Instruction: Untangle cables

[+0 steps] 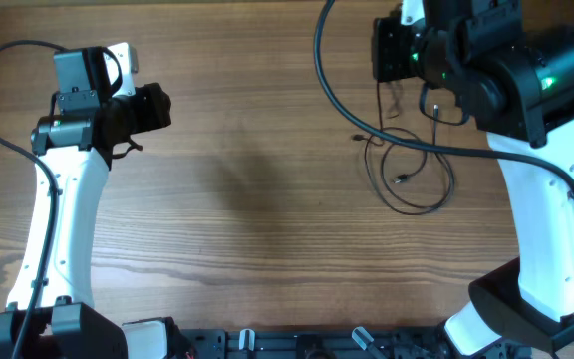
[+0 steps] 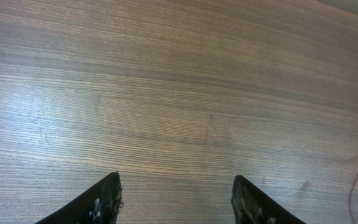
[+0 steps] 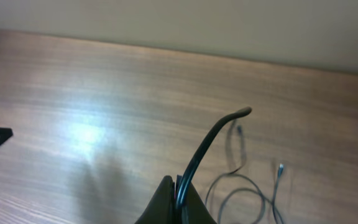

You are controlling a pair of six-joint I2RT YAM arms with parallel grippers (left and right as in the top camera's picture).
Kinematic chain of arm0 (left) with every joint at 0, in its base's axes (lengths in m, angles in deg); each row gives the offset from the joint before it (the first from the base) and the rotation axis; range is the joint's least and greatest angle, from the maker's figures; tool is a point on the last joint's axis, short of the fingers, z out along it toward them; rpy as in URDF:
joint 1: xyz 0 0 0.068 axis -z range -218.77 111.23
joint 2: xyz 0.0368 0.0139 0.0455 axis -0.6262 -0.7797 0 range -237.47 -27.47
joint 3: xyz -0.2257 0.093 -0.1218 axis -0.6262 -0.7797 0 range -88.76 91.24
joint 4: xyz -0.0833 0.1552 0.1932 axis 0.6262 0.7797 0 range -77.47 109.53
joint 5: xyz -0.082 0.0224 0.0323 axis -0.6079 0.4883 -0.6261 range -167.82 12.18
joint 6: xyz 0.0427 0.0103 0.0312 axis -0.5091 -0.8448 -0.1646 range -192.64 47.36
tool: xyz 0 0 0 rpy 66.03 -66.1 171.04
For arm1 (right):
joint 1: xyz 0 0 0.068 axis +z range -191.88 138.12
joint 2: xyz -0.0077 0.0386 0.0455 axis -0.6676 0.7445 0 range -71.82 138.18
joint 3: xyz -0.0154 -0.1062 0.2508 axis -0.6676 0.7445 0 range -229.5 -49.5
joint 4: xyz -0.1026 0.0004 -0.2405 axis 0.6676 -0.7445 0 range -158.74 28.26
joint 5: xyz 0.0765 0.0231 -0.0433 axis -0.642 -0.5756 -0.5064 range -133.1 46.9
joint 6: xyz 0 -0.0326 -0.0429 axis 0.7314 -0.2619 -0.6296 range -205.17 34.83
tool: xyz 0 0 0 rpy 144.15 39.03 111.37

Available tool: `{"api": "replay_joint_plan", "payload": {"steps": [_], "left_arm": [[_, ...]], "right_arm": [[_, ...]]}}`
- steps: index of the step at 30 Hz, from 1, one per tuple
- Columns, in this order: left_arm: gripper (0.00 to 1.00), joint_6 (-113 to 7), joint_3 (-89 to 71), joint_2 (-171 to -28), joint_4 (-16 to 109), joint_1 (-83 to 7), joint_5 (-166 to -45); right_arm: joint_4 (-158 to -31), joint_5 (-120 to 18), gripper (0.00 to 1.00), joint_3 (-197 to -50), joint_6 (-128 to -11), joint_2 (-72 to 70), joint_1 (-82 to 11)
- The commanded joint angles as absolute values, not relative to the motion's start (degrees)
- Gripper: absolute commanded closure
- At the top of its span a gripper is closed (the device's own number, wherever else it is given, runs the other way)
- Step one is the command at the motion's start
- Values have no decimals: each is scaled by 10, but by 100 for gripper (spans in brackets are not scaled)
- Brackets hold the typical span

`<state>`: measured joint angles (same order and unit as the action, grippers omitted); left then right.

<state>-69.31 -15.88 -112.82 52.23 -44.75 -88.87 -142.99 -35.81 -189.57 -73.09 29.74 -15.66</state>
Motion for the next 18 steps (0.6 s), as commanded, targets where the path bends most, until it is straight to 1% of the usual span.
{"api": "replay_joint_plan", "payload": {"steps": [1,6,9,11,14,18], "left_arm": [[42,-696,-156,-1130,523,-450,-900],[42,-696,-156,-1130,522,-450,-900],[42,-697,-156,-1130,522,-450,-900],[42,-698,-156,-1130,522,-450,-900],[42,-698,-156,-1130,522,-450,-900],[42,-698,-156,-1130,522,-450,-900]], "right_arm": [[-1418,-306,95,-1902,-732,278,-159],[-1443,-125,96,-1902,-684,275,-159],[-1463,-55,96,-1902,-651,268,-167],[-1464,-34,96,-1902,-634,259,-181],[-1462,-20,96,-1902,-624,227,-225],[-1462,-20,96,-1902,-623,166,-306]]}}
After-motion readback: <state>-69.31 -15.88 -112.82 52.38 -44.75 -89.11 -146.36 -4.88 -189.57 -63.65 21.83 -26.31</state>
